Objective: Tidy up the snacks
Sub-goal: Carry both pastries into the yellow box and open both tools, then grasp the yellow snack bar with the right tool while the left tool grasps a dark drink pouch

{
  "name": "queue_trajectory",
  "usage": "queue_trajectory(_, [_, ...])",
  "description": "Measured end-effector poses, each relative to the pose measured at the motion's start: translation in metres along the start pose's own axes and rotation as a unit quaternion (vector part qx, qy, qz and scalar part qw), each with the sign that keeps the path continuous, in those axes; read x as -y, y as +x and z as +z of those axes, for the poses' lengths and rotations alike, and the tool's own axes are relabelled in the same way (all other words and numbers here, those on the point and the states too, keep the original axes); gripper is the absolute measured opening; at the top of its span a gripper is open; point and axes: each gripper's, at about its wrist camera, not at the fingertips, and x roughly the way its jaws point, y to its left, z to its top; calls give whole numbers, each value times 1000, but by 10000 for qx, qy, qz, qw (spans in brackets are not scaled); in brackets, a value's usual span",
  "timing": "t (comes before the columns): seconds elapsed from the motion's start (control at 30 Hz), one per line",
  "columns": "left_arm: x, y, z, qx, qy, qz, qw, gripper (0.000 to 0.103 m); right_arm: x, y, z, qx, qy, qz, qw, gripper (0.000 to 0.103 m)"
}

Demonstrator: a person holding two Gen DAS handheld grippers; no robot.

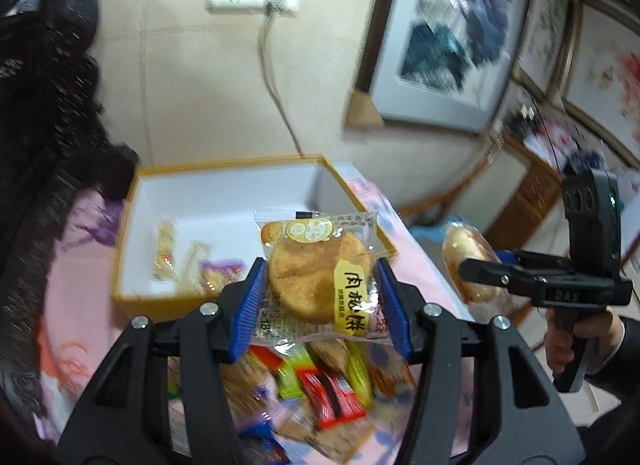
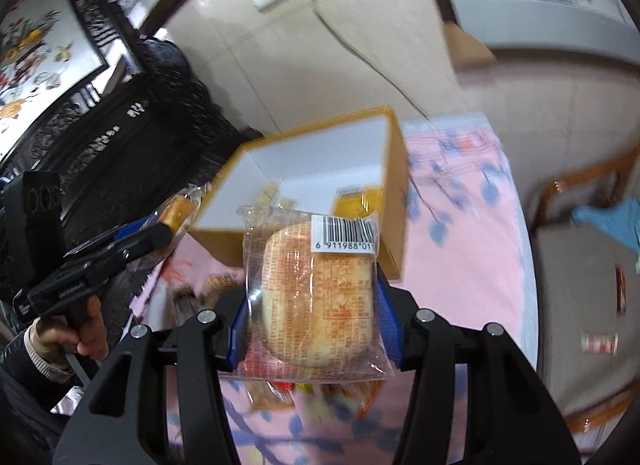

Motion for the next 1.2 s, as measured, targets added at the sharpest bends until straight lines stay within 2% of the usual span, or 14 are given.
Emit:
queue_trajectory(0.23, [-44,5,64,599,-129,479,9970,55,-25,28,75,460,-584,41,9972,53])
queue_trajectory(0.37, [-61,25,94,686,-132,662,9954,55,-27,46,105,585,-736,0,9956,53])
queue_trajectory(0.43, [-70,38,103,611,-150,707,9955,58,-28,58,118,598,-871,-41,9944,54])
queue_trajectory(0.47, [-73,43,108,559,-209,784,9951,65,-30,63,123,562,-932,-176,9939,59])
queue_trajectory(0.5, [-77,44,109,554,-276,892,9941,89,-33,66,126,590,-978,-468,9924,70])
queue_trajectory(0.53, [-81,42,112,637,-402,1125,9908,101,-36,63,128,729,-1001,-748,9895,74])
queue_trajectory(0.57, [-82,37,113,773,-467,1240,9882,101,-39,58,127,876,-1029,-860,9871,79])
queue_trajectory(0.6, [-83,32,113,872,-480,1250,9871,101,-39,55,126,939,-1042,-851,9864,89])
queue_trajectory(0.67, [-85,23,110,881,-457,1272,9869,101,-36,46,119,1044,-976,-859,9860,97])
queue_trajectory(0.87, [-91,3,80,634,-642,1365,9865,101,-21,33,88,779,-552,-772,9924,97])
queue_trajectory(1.2, [-95,-20,16,134,-996,1520,9833,101,2,17,27,175,128,-955,9952,97])
